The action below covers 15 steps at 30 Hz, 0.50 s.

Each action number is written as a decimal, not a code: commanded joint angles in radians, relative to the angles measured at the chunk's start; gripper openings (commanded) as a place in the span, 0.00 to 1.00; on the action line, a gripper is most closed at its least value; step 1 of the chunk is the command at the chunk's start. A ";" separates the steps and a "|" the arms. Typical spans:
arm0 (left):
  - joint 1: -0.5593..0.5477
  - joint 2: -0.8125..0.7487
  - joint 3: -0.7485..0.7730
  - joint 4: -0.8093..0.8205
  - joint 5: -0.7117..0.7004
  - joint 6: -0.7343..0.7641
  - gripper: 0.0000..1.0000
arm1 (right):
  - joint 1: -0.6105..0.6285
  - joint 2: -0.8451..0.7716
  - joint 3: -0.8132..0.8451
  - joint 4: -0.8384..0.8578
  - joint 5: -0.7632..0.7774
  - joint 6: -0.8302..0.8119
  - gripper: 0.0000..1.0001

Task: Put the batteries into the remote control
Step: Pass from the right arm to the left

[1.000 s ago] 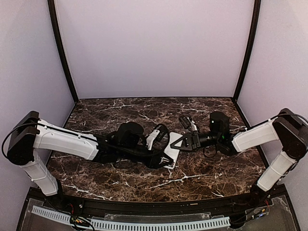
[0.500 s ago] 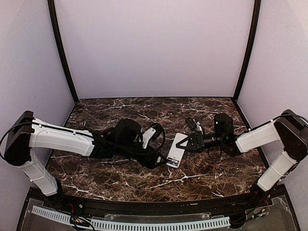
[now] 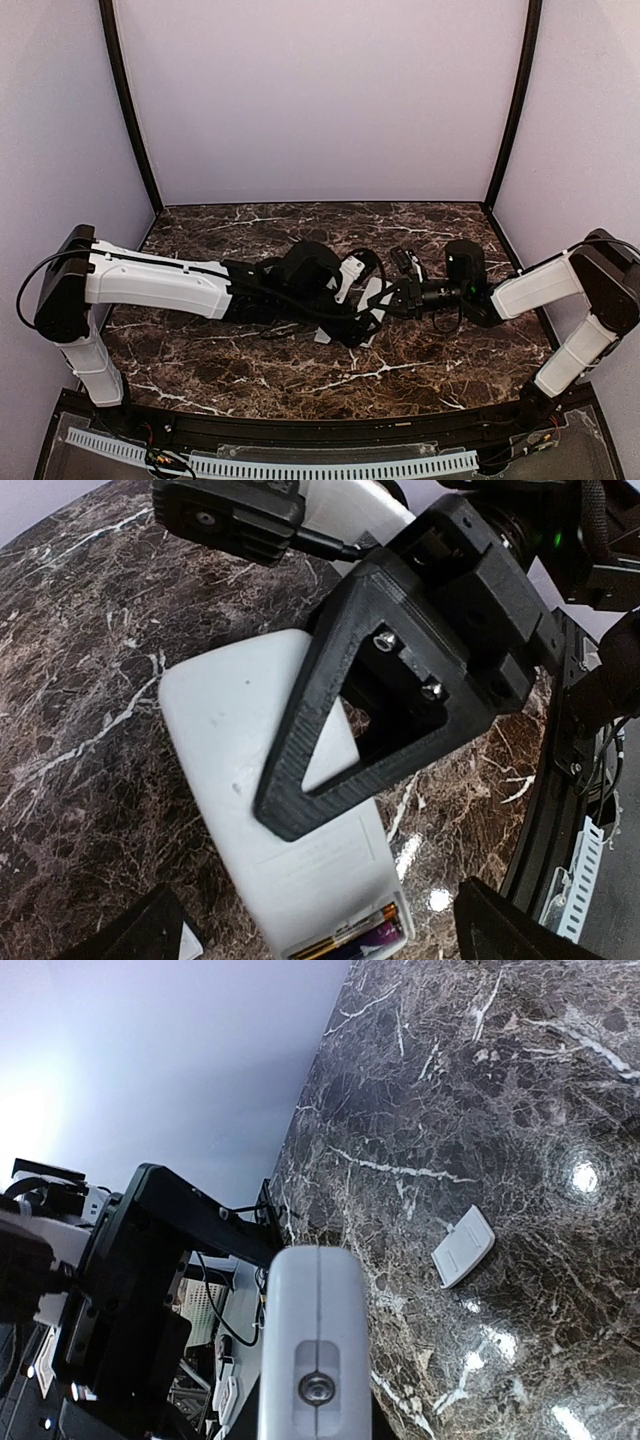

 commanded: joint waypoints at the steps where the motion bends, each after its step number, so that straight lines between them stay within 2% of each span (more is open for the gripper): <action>1: -0.027 0.077 0.092 -0.124 -0.077 -0.002 0.96 | 0.004 -0.043 -0.020 0.013 0.044 0.005 0.00; 8: -0.041 0.188 0.195 -0.209 -0.144 -0.027 0.93 | 0.013 -0.061 -0.038 0.015 0.074 0.019 0.00; 15: -0.041 0.219 0.231 -0.250 -0.133 0.009 0.73 | 0.016 -0.065 -0.066 0.022 0.086 0.029 0.00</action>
